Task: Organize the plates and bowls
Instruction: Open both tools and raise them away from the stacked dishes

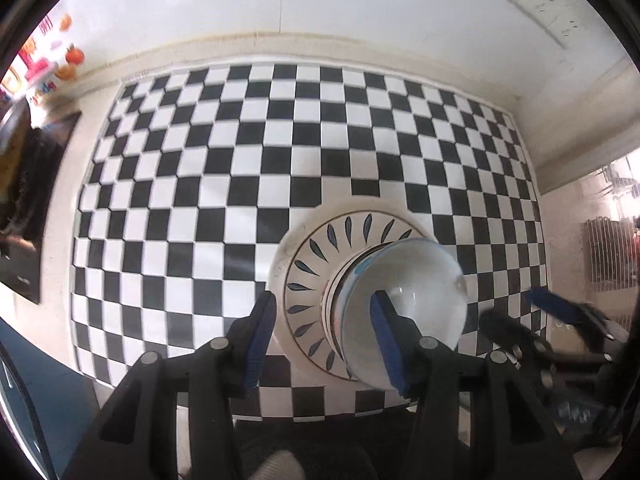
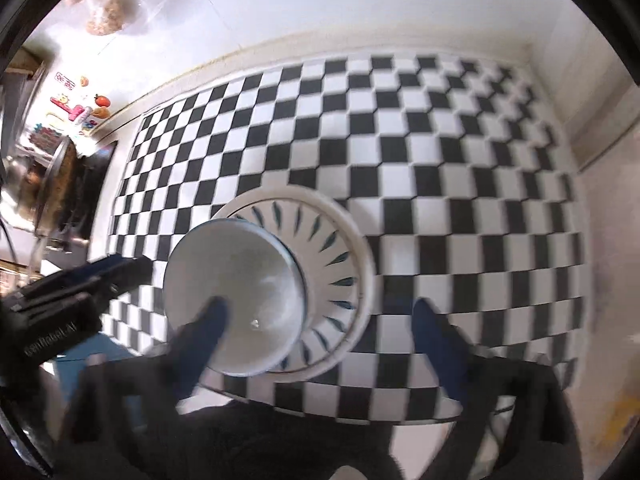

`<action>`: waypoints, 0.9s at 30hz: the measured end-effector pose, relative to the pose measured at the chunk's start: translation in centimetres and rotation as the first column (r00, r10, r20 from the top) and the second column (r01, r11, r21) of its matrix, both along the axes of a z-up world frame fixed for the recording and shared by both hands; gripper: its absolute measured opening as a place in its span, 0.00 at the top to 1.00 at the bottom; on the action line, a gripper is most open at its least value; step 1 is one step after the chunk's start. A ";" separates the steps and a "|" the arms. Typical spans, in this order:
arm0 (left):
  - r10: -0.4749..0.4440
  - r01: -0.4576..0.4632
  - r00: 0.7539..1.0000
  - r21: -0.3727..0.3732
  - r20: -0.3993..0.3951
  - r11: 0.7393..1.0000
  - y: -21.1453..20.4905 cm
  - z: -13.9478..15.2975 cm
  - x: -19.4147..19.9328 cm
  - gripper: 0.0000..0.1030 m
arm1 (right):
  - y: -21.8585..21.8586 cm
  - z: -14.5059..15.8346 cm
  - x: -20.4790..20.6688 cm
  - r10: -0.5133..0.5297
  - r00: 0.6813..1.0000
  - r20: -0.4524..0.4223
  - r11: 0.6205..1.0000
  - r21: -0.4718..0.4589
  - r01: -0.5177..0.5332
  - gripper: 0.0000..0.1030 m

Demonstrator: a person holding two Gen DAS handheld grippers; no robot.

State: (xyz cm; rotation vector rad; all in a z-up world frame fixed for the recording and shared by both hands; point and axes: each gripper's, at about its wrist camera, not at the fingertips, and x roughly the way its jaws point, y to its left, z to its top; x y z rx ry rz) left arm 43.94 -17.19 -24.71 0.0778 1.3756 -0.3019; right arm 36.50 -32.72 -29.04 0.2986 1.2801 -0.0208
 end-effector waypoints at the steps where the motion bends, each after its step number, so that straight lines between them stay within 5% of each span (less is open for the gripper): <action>1: -0.011 0.011 1.000 0.000 0.019 1.000 0.1 0.8 -0.3 0.55 | 0.2 0.9 -0.4 -0.004 1.000 0.015 1.000 -0.025 0.004 0.04; 3: -0.023 0.023 0.998 -0.002 0.054 1.000 0.2 1.9 -0.9 0.50 | 0.6 3.0 -1.6 -0.024 0.998 0.055 0.997 -0.075 0.028 0.04; 7: -0.048 0.042 0.981 0.036 0.188 0.998 0.7 4.9 -2.5 0.16 | 1.5 6.2 -3.4 -0.064 0.991 0.118 0.988 -0.129 0.079 0.02; 12: -0.036 0.036 0.968 0.004 0.249 0.999 1.9 7.2 -3.9 0.07 | 2.8 10.0 -5.7 -0.120 0.975 0.188 0.975 -0.163 0.151 0.01; 27: 0.012 -0.018 0.910 0.011 0.415 1.000 4.4 13.6 -10.7 0.05 | 5.5 17.3 -13.0 -0.122 0.922 0.367 0.962 -0.183 0.200 0.01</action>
